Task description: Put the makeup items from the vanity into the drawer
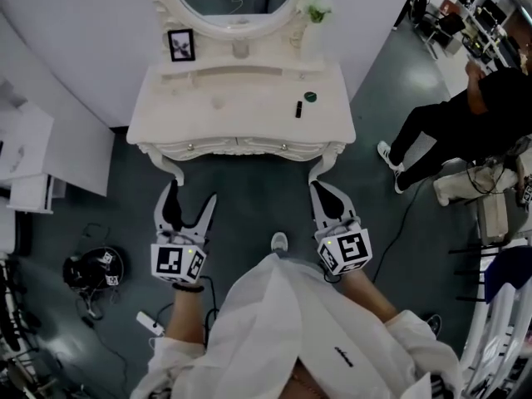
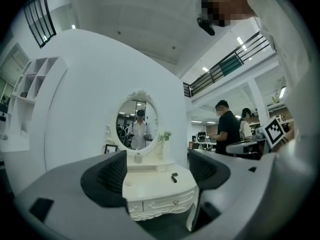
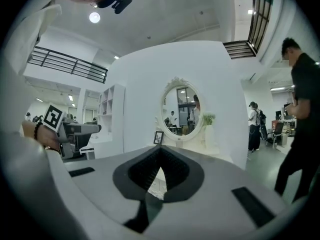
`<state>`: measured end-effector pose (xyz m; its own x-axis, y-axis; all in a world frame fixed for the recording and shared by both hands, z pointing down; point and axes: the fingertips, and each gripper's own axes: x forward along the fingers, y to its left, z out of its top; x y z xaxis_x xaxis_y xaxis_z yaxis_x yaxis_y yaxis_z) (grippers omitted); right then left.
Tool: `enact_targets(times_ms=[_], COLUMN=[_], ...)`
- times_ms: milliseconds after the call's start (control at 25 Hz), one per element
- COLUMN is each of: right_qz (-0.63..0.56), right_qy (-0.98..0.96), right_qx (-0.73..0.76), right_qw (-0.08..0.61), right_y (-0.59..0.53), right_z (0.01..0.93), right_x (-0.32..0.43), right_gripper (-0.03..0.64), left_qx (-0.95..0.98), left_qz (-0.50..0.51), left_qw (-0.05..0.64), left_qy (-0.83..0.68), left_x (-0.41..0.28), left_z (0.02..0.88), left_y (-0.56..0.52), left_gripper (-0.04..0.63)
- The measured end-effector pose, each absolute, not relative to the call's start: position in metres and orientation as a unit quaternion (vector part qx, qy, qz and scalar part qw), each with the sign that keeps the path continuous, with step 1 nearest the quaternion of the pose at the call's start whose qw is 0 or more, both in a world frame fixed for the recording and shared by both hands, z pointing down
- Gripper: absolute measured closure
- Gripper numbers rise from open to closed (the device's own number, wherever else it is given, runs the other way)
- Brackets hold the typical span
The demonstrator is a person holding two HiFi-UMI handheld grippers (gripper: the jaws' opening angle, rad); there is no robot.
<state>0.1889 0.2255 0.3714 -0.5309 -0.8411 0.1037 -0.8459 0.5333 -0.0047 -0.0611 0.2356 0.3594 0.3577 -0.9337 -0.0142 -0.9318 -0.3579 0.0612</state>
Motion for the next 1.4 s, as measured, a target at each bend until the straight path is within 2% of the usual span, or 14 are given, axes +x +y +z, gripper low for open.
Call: enact_targets(times_ms=[720,1080,1400], right_qz=[0.041,0.054,0.047], right_qy=[-0.897,-0.898,-0.901], right_qx=[0.44,0.434,0.428], right_qw=[0.03,0.034,0.05], right_y=[0.107,0.08,0.04], right_z=[0.375,0.387,0.394], right_x=[0.24,0.228,0.186], right_gripper=[0.598,0.598,0.598], left_qx=[0.8,0.804,0.814], left_qz=[-0.029,-0.017,-0.019], left_qw=[0.022,0.032,0.044], left_qy=[-0.599,-0.593,-0.578], left_x=[-0.001,-0.004,-0.027], left_z=[0.349,0.36,0.377], left_y=[0.13,0.095,0.036], left_gripper=[0.225,0.225,0.225])
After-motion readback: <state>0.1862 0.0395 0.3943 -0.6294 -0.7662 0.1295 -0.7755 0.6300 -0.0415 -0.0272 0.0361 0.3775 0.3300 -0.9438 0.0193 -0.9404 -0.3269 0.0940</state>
